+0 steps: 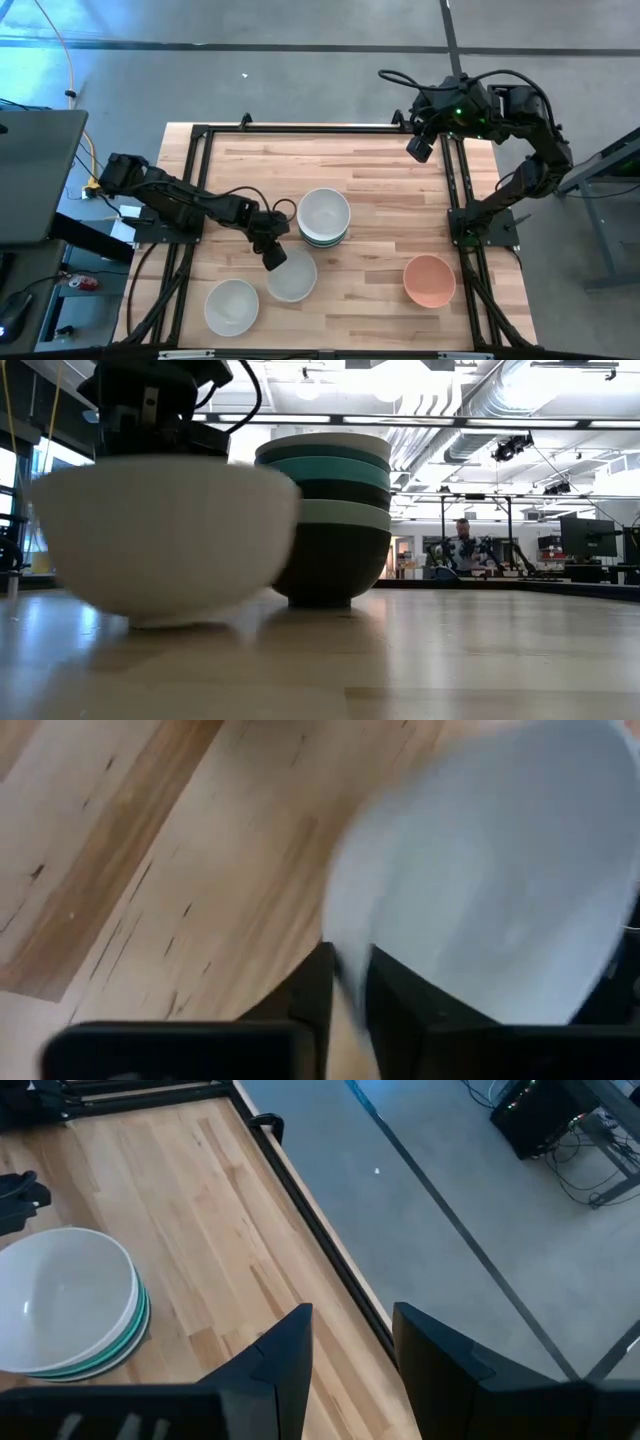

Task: Nest bowls inside each other
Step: Stack the top white bowl on top of the white bowl

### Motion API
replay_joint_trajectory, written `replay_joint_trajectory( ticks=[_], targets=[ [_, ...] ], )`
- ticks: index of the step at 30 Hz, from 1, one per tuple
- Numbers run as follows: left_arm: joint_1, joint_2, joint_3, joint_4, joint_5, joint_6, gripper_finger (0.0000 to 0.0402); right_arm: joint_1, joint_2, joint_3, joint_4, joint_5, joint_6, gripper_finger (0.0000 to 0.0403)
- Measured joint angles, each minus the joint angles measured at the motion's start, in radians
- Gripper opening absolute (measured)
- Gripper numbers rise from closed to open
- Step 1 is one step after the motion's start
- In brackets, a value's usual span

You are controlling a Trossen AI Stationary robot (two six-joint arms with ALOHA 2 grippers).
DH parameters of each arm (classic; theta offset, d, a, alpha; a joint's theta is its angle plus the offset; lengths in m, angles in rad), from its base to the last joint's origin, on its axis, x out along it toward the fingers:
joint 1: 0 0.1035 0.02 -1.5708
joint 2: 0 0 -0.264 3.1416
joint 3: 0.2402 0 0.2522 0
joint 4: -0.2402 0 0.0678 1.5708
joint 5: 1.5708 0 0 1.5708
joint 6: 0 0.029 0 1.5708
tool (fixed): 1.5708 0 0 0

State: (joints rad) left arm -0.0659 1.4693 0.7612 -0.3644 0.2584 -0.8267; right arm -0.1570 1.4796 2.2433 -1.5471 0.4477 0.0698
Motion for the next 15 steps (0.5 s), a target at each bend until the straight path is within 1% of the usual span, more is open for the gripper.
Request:
replay_joint_trajectory(
  ticks=[2,3,10,12,15],
  targets=[
    [0.0,-0.001,0.0,-0.003,-0.001,0.013,0.0014,0.0,0.0,0.0,0.0,0.0,0.0,0.0133],
    [0.0,-0.002,0.0,-0.002,0.001,0.016,0.0008,0.0,0.0,0.0,0.0,0.0,0.0,0.0133],
    [0.016,-0.014,0.001,-0.008,0.004,0.019,0.0005,0.0,0.0,0.0,0.0,0.0,0.005,0.0133],
    [0.024,-0.014,0.019,-0.054,0.008,0.036,0.0003,0.0,0.0,0.0,0.0,0.0,0.005,0.0133],
    [0.038,-0.014,0.083,-0.167,0.01,0.098,0.0003,0.0,0.0,0.0,-0.001,0.0,0.008,0.0133]
  ],
)
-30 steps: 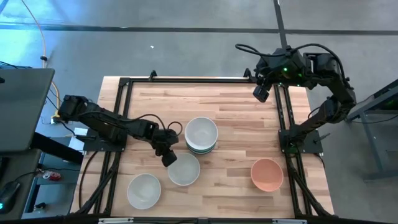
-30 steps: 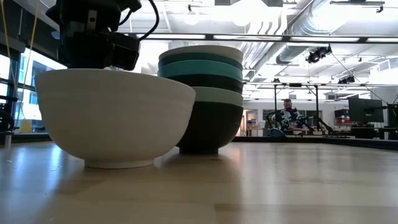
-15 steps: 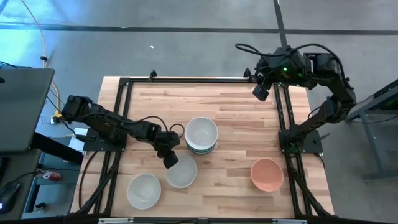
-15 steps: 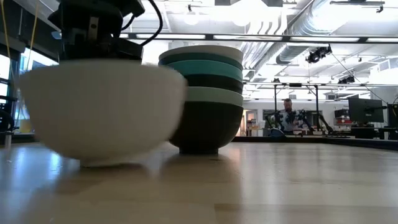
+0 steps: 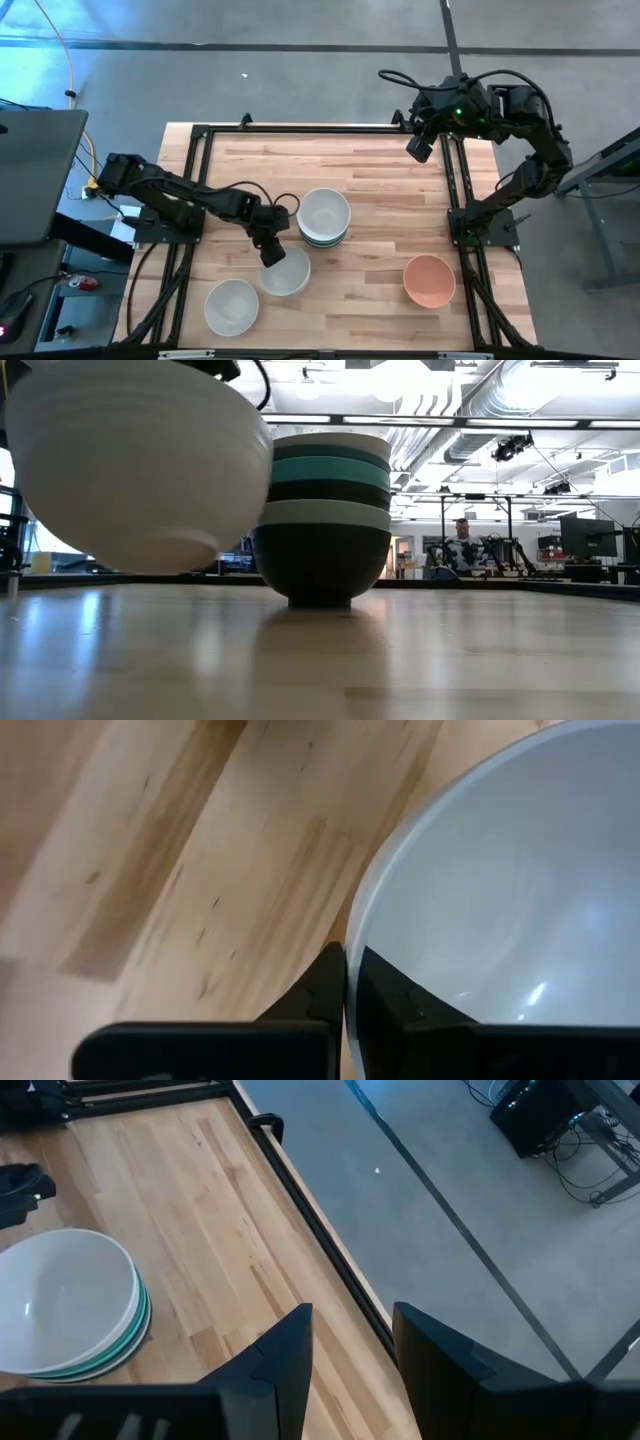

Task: Nest bowls inside each other
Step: Stack the top white bowl on top of the white bowl

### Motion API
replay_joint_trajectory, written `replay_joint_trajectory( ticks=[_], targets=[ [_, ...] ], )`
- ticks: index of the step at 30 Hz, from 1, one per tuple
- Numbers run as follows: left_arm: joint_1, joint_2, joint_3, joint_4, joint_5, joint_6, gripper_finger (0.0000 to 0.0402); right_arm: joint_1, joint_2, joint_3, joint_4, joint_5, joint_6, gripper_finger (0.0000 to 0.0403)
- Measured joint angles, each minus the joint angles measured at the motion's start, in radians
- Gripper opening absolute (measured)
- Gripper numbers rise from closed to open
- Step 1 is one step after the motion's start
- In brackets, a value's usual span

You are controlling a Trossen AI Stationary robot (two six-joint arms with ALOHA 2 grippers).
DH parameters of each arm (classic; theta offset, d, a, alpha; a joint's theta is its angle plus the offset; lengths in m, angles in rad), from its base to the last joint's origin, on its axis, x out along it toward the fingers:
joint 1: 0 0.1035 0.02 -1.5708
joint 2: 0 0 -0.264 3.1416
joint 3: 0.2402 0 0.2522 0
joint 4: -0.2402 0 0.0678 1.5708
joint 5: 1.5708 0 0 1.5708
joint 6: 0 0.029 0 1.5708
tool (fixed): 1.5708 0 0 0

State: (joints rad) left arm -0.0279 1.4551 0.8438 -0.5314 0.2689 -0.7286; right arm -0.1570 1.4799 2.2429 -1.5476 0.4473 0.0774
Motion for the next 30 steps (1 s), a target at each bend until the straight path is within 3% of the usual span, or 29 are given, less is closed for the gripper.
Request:
replay_joint_trajectory(
  ticks=[8,17,24,30],
  targets=[
    [0.07,0.0,0.228,-0.382,-0.008,0.195,0.0002,0.0,0.0,0.0,-0.002,0.0,0.001,0.0133],
    [0.167,0.0,0.53,-0.682,-0.085,0.341,0.0001,0.0,-0.001,0.0,-0.023,0.0,-0.002,0.0133],
    [0.248,0.004,0.74,-0.827,-0.169,0.385,0.0001,0.0,-0.003,0.0,-0.023,0.01,-0.007,0.0133],
    [0.282,0.083,0.902,-0.904,-0.219,0.421,0.0,0.0,-0.003,0.0,-0.023,0.012,-0.007,0.0133]
  ],
)
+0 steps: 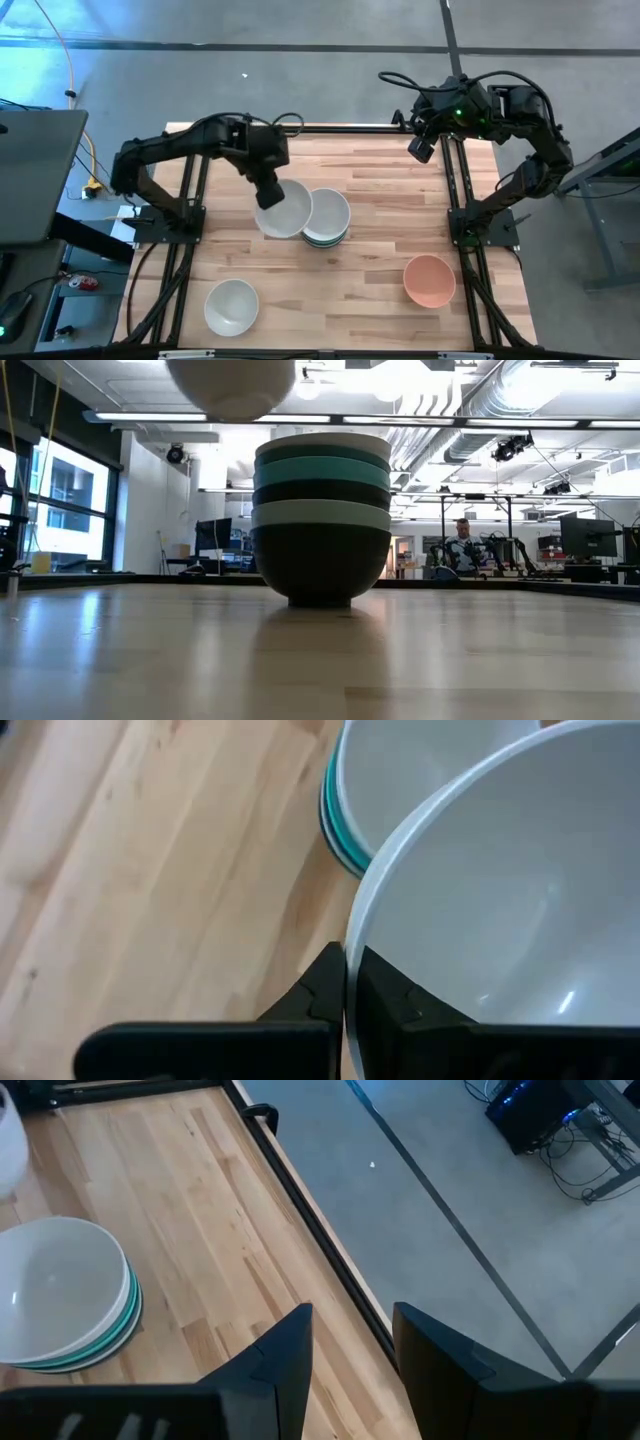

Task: Nest bowls inside each other
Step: Stack the top white bowl on top of the white bowl

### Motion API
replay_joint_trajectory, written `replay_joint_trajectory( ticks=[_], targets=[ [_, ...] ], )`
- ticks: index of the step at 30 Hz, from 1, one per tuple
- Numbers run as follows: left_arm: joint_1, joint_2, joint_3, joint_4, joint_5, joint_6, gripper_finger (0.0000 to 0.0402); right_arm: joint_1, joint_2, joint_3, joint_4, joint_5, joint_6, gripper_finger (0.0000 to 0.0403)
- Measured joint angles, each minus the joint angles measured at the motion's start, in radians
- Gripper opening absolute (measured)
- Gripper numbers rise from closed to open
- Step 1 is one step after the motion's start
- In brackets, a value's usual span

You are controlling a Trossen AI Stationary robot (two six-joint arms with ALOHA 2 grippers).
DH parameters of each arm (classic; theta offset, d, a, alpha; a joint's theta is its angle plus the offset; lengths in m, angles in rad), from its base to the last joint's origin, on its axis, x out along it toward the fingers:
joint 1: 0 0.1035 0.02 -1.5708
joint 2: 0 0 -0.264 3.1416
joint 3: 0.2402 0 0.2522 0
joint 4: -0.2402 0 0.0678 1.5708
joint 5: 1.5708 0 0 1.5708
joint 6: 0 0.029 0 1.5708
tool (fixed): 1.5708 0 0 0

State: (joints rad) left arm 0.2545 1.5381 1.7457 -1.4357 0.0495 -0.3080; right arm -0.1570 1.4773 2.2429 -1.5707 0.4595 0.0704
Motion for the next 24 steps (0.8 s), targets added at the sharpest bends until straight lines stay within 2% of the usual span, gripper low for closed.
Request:
replay_joint_trajectory(
  ticks=[8,14,24],
  targets=[
    [0.018,0.189,0.206,-0.048,-0.01,0.115,0.0,0.0,0.0,0.0,0.0,0.0,0.005,0.0133],
    [0.043,0.317,0.324,-0.044,0.025,0.188,0.0,0.0,0.0,0.0,0.0,-0.001,0.026,0.0133],
    [0.081,0.456,0.408,-0.031,0.055,0.242,0.0,0.0,0.0,0.0,0.0,-0.001,0.026,0.0133]
  ],
)
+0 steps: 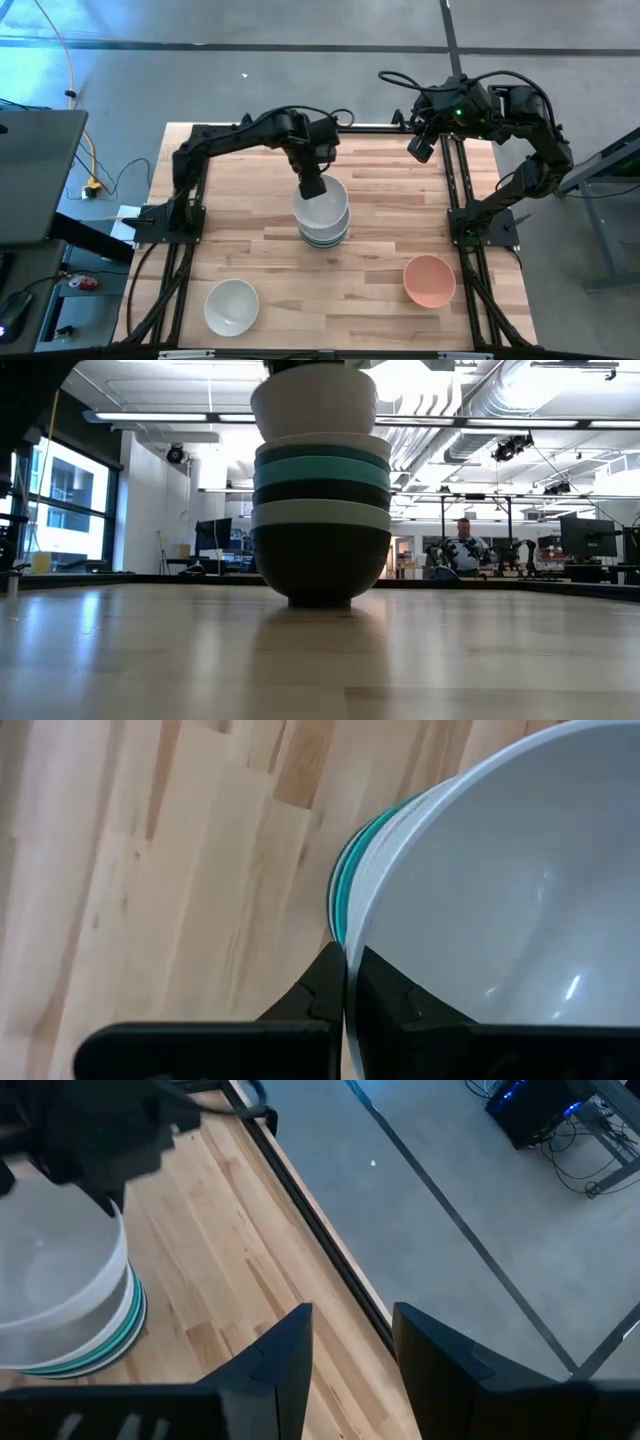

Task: Nest bowls inside each other
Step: Stack the top white bowl on top of the white bowl, then stack the white bowl on top of the white bowl

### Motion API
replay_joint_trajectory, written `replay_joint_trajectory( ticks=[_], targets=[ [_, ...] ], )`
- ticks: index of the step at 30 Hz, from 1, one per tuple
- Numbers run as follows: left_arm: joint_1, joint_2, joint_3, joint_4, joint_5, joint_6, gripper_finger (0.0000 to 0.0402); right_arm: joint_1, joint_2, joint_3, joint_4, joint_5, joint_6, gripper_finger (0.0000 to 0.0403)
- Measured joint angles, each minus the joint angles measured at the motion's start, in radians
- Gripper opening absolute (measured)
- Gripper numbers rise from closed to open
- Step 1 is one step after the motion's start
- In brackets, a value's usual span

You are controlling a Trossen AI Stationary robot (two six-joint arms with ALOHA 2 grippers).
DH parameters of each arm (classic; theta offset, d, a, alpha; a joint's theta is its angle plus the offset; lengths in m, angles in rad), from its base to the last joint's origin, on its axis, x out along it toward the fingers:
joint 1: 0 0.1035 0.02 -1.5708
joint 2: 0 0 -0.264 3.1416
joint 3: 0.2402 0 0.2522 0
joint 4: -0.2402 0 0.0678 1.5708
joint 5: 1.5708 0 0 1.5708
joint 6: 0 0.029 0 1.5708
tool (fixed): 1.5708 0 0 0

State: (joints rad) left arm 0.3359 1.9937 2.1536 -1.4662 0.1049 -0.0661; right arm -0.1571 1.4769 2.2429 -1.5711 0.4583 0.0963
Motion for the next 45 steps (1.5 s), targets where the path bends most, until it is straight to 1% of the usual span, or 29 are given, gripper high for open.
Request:
replay_joint_trajectory(
  ticks=[4,15,23,34,38,42,45],
  targets=[
    [0.006,0.034,0.0,0.001,0.033,0.017,0.0,0.0,0.0,0.0,0.0,0.0,0.0,0.0133],
    [0.011,0.096,-0.001,0.021,0.073,0.044,0.0,0.0,0.0,0.0,0.0,0.0,-0.007,0.0133],
    [0.004,0.115,0.0,0.042,0.072,0.044,0.0,0.0,0.0,0.0,0.0,0.0,-0.011,0.0133],
    [-0.01,0.147,0.0,0.027,0.06,0.052,0.0002,0.0,0.0,0.0,0.0,0.0,-0.019,0.0133],
    [-0.01,0.147,0.0,0.028,0.06,0.051,0.0027,0.0,0.0,0.0,0.0,0.0,-0.019,0.0133],
    [-0.009,0.136,0.007,0.03,0.058,0.052,0.0072,0.0,0.0,0.0,0.0,0.0,-0.019,0.0133],
    [-0.009,0.136,0.052,0.016,0.058,0.056,0.011,0.0,0.0,0.0,0.0,0.0,-0.019,0.0133]
  ],
)
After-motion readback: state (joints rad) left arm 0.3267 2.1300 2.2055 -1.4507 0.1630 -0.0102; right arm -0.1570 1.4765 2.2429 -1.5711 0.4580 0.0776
